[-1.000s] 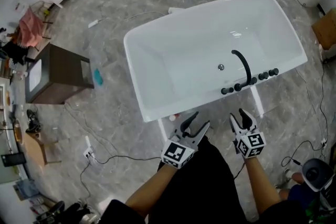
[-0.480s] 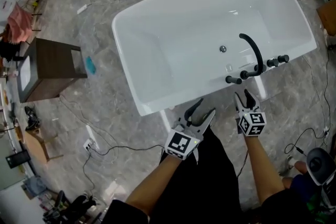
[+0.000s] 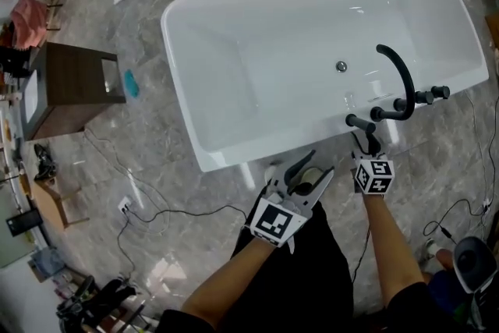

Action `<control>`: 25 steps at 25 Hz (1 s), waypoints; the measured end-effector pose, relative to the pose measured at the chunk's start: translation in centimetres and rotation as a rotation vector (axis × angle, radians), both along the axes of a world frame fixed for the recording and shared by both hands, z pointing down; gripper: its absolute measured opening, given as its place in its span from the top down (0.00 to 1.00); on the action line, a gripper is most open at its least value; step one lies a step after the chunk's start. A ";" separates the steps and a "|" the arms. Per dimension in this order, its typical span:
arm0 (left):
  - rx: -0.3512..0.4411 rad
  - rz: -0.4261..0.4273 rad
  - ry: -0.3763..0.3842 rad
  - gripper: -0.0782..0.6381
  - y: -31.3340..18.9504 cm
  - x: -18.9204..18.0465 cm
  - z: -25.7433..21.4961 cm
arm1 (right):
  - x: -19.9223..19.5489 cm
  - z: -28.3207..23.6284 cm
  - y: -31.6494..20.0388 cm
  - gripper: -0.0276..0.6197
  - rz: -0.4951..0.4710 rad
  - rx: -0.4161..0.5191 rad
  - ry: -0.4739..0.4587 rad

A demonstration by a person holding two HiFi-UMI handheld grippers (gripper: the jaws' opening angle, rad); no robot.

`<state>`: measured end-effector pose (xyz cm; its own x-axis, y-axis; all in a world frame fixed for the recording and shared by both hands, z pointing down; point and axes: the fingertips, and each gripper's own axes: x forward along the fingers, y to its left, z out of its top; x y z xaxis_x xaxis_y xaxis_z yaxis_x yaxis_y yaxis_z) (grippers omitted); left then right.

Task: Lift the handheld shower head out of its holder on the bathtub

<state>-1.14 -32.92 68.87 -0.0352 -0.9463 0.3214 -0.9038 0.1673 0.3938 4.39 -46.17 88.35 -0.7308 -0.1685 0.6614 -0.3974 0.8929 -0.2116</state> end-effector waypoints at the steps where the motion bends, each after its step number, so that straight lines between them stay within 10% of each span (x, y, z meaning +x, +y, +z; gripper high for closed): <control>1: 0.001 -0.011 0.007 0.63 -0.2 0.0 0.5 | -0.2 0.8 -0.2 0.67 -0.010 0.005 0.003; 25: -0.030 -0.089 -0.025 0.66 -1.0 -2.3 4.2 | -1.8 5.5 -2.2 0.76 -0.050 0.076 -0.003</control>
<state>-3.45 -33.90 73.12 -0.1271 -0.9290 0.3476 -0.8943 0.2589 0.3650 2.55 -48.39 93.85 -0.7415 -0.1814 0.6460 -0.3512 0.9252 -0.1434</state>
